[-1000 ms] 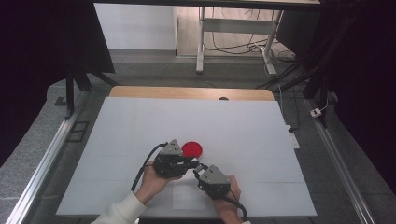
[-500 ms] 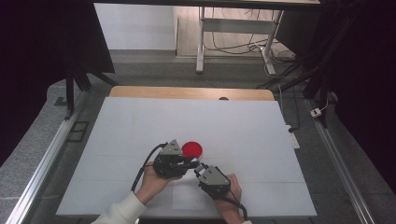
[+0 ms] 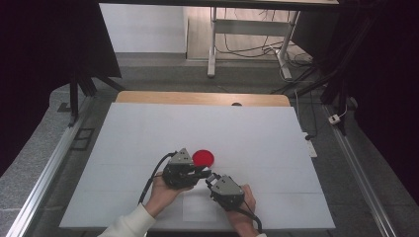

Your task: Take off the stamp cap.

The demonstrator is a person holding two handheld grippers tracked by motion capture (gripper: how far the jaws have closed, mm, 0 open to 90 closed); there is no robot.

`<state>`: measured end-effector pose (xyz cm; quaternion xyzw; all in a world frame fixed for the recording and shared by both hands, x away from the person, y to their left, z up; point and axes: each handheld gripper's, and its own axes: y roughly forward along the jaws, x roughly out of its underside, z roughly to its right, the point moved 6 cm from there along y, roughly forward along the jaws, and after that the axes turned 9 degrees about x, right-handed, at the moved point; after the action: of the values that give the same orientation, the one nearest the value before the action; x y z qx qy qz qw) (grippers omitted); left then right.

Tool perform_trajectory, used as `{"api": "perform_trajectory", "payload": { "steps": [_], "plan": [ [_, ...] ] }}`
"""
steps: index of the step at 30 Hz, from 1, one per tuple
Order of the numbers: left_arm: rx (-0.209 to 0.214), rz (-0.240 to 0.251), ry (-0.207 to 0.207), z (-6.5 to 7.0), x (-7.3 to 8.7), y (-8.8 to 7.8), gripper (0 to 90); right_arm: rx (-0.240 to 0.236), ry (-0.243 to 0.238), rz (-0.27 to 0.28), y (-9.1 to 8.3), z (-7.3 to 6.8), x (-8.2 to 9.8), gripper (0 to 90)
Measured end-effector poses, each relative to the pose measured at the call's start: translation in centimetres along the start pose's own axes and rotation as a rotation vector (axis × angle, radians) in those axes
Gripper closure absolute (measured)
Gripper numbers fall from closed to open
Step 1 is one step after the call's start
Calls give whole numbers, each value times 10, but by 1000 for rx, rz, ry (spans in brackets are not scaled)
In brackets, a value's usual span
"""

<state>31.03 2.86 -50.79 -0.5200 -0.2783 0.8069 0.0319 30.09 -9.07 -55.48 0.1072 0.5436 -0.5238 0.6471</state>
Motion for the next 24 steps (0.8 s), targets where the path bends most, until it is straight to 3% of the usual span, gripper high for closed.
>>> {"api": "perform_trajectory", "payload": {
  "steps": [5, 15, 22, 24],
  "plan": [
    [7, 12, -8, 0, -1, -1, 756, 4, -48, 7, -1, 2, -1, 652],
    [5, 23, -9, 1, -2, 0, 755, 7, 11, 15, -1, 1, -1, 653],
    [6, 23, -12, 1, -2, 0, 756, -4, 15, 1, -2, 2, -1, 653],
    [13, 24, -14, 0, -2, -1, 756, -16, -14, -3, -2, 3, -2, 653]
  ]
}}
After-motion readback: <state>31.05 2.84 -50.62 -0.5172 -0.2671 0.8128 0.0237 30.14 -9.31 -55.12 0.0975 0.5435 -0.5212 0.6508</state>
